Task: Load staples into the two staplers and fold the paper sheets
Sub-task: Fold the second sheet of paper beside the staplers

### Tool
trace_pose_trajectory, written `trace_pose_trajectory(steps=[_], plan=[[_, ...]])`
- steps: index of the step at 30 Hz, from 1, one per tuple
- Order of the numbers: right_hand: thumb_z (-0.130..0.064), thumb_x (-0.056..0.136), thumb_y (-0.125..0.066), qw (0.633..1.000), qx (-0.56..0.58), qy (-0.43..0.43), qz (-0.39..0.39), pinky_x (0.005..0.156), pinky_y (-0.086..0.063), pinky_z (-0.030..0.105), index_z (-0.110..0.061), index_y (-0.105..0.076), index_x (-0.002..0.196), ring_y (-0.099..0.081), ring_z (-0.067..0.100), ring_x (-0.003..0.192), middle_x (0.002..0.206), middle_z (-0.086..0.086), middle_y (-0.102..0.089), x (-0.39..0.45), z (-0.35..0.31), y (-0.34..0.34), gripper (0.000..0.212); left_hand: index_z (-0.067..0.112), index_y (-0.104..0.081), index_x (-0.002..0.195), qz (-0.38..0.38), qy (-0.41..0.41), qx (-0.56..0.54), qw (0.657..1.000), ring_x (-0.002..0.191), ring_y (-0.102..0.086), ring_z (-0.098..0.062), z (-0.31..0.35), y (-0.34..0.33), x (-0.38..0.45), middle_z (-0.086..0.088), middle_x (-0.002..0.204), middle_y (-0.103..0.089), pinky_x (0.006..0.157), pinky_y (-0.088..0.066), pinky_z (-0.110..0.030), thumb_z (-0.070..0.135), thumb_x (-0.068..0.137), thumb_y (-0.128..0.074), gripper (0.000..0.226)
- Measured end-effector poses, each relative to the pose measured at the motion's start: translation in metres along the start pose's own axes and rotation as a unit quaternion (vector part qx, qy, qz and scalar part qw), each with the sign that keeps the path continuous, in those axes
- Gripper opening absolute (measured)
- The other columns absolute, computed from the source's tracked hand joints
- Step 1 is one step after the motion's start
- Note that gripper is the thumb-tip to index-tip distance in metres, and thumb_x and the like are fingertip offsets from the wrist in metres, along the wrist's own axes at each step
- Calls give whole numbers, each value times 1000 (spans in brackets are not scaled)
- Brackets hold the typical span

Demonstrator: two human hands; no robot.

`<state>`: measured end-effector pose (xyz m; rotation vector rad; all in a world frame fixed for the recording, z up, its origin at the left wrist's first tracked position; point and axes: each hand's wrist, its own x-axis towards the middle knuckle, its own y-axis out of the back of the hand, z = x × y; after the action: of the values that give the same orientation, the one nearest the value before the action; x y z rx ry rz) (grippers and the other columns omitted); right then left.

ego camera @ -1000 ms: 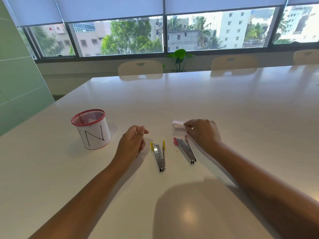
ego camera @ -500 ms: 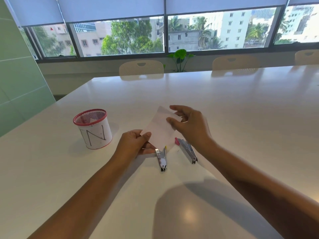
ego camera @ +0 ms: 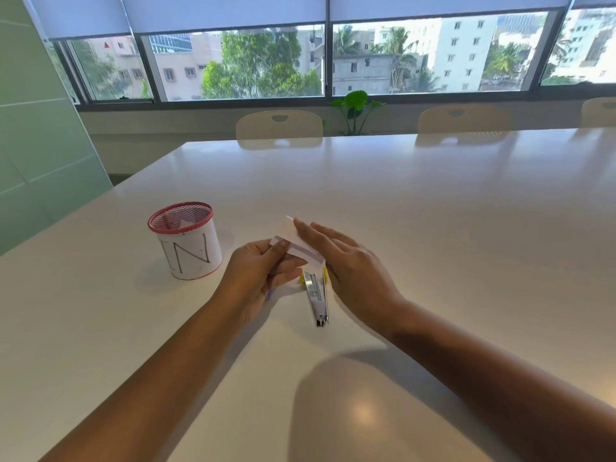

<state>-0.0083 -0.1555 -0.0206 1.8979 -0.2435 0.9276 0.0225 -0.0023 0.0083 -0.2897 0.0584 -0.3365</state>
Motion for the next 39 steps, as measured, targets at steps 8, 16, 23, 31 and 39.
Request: trace_pose_trajectory(steps=[8,16,23,31,39], plan=[[17,77,-55,999,17,31,-7,106,-38,37,-17,-53,129,-42,20,130,135,1,-52,3,15,-4,62,8,-62,90,-23,3,-17,1000,60,-70,-10,4,-1,-1,-3,68,-74,52,-56,-17,10,90,-46,17],[16,80,-55,998,50,44,-21,109,-32,36,-18,-54,127,-38,16,132,135,1,-52,3,15,0,58,6,-62,90,-25,-2,-17,1000,61,-70,-11,5,1,2,-5,67,-74,51,-56,-17,10,90,-46,17],[-8,91,-45,990,138,-11,-41,113,-27,36,-18,-56,126,-37,12,133,134,-6,-50,6,11,4,38,-1,-59,107,22,-23,49,998,55,-68,-9,0,4,4,-3,66,-73,47,-53,-15,9,90,-49,22],[-21,87,-60,883,376,-281,-28,93,-47,25,-13,-52,128,-61,10,103,117,3,-64,20,12,15,42,5,-55,119,64,-88,180,978,63,-69,-6,0,2,5,-7,103,-64,55,-55,-16,10,90,-50,30],[-16,82,-66,741,525,-417,-29,41,-41,9,-4,-65,109,-66,4,60,76,3,-69,23,15,20,30,15,-58,104,45,-91,138,985,67,-70,-5,-1,-1,3,2,89,-67,55,-55,-16,9,90,-49,18]])
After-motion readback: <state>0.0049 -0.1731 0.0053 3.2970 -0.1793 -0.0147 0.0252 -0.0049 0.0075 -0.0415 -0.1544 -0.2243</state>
